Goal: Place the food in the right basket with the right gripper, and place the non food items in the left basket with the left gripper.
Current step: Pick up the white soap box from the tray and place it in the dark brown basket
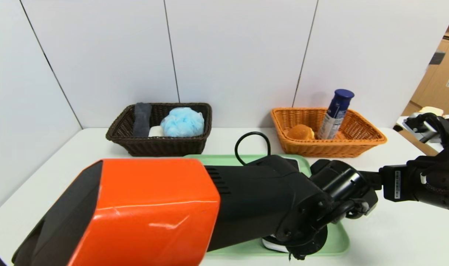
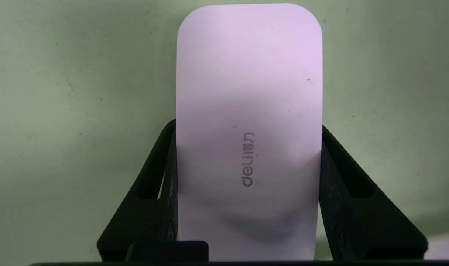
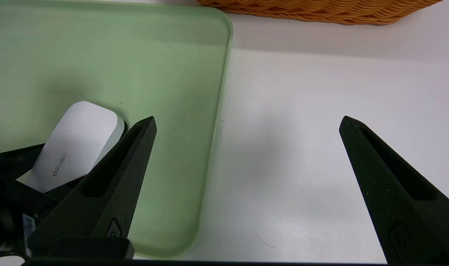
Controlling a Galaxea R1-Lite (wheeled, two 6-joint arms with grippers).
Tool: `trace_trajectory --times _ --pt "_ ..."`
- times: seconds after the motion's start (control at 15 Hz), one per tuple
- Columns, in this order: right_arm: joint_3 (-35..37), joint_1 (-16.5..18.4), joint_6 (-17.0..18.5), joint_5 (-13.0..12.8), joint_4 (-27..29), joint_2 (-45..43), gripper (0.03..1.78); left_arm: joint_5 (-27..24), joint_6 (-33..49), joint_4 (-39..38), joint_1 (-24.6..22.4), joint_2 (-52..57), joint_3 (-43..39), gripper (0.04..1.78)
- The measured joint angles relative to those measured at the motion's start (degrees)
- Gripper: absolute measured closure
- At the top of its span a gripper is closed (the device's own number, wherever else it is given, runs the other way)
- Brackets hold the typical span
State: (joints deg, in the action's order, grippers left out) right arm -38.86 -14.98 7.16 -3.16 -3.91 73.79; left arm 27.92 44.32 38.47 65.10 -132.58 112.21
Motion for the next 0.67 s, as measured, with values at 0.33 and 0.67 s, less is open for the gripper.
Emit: trace_trajectory --times 0.33,0.67 --pt "0.2 0.0 0.0 0.0 0.0 0.2 0.1 -3.6 -3.4 -2.7 -3.9 8.7 0.1 0.8" --pt "0.0 0.0 -0.1 0.0 -0.1 0.7 0.1 -3.8 -11.9 -5.6 -16.1 19.8 0.1 0.81"
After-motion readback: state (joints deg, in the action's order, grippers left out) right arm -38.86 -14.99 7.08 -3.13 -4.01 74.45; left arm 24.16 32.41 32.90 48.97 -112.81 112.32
